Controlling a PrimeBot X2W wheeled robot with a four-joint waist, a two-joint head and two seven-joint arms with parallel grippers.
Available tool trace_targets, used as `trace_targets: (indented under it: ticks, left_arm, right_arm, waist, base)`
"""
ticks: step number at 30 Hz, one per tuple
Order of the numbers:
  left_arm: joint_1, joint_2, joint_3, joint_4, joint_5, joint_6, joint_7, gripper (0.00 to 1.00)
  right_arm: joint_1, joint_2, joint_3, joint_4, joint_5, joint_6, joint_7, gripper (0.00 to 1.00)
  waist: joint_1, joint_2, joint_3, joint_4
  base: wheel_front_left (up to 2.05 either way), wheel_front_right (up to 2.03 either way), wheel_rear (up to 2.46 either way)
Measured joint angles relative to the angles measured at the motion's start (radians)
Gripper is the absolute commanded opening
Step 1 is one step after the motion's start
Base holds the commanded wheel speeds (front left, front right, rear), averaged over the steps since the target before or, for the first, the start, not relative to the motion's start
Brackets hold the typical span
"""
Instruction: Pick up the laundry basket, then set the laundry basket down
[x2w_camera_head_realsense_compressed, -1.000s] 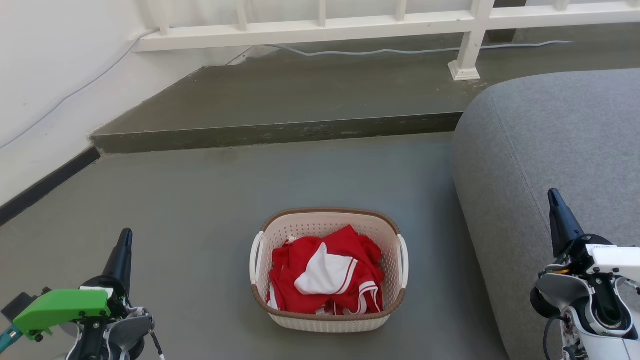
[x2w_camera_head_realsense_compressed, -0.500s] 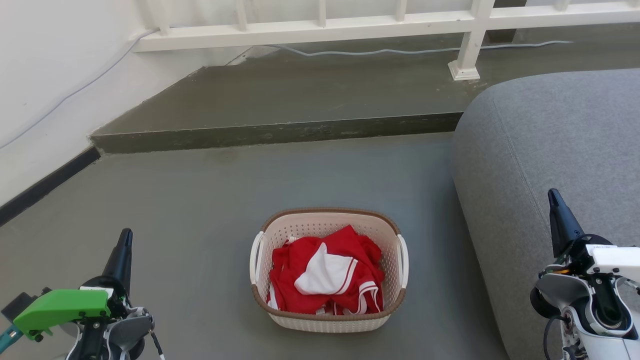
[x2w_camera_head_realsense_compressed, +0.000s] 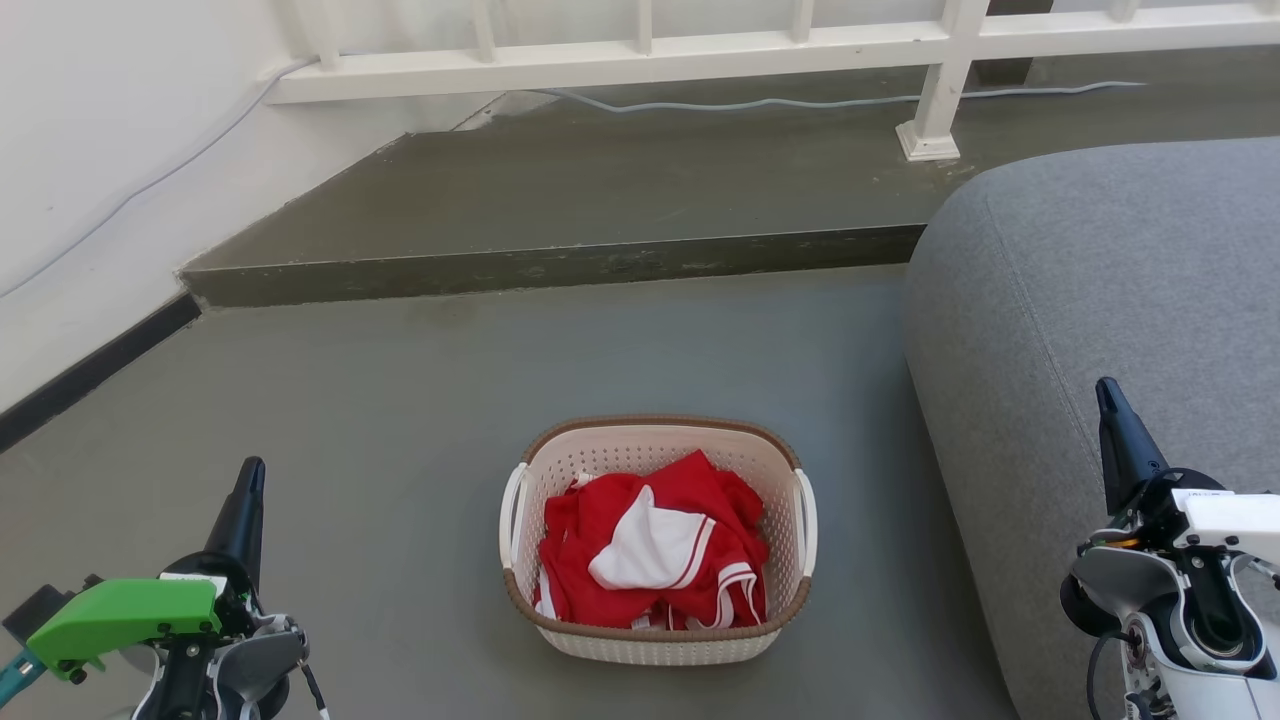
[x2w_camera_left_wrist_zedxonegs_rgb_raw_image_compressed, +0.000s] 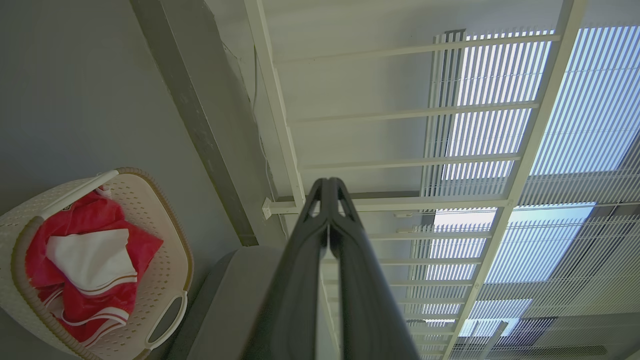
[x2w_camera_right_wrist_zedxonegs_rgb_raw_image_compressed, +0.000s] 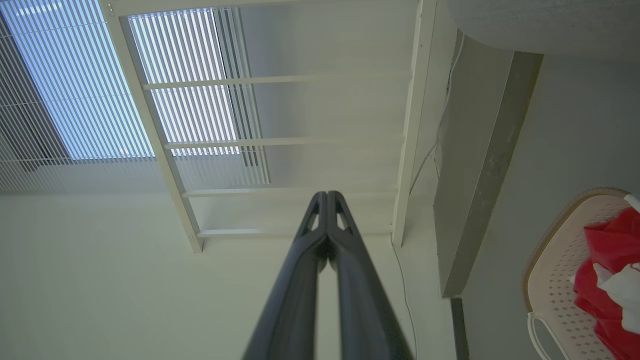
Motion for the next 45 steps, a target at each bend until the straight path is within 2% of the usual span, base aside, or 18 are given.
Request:
trace_targets:
  ticks: [4, 5, 11, 29, 45]
  left_arm:
    - [0.0, 0.0, 0.0, 0.0, 0.0, 0.0, 0.0, 0.0]
    - [0.0, -0.001, 0.0, 0.002, 0.0, 0.0, 0.0, 1.0]
    - [0.028, -0.022, -0.011, 0.048, 0.0, 0.002, -0.002, 1.0]
    - [0.028, -0.022, -0.03, 0.001, 0.018, 0.002, -0.057, 1.0]
    - [0.027, 0.017, -0.1, -0.033, 0.161, 0.002, -0.118, 1.0]
  right_arm:
    - [0.0, 0.0, 0.0, 0.0, 0.0, 0.0, 0.0, 0.0]
    - [0.0, 0.001, 0.0, 0.002, 0.0, 0.0, 0.0, 1.0]
    - [0.044, 0.025, 0.001, 0.049, 0.0, -0.002, 0.0, 1.0]
    - [0.042, 0.021, 0.039, -0.012, -0.026, -0.002, -0.045, 1.0]
    - [0.039, -0.035, 0.125, -0.063, -0.168, -0.002, -0.11, 1.0]
  waist:
    - [0.0, 0.0, 0.0, 0.0]
    - [0.0, 0.0, 0.0, 0.0]
    - [0.0, 0.0, 0.0, 0.0]
    - [0.0, 0.0, 0.004, 0.002]
    - [0.0, 0.0, 0.009, 0.003]
  base:
    - [0.0, 0.0, 0.0]
    - [0.0, 0.0, 0.0]
    - [0.0, 0.0, 0.0]
    - [0.0, 0.0, 0.0]
    - [0.0, 0.0, 0.0]
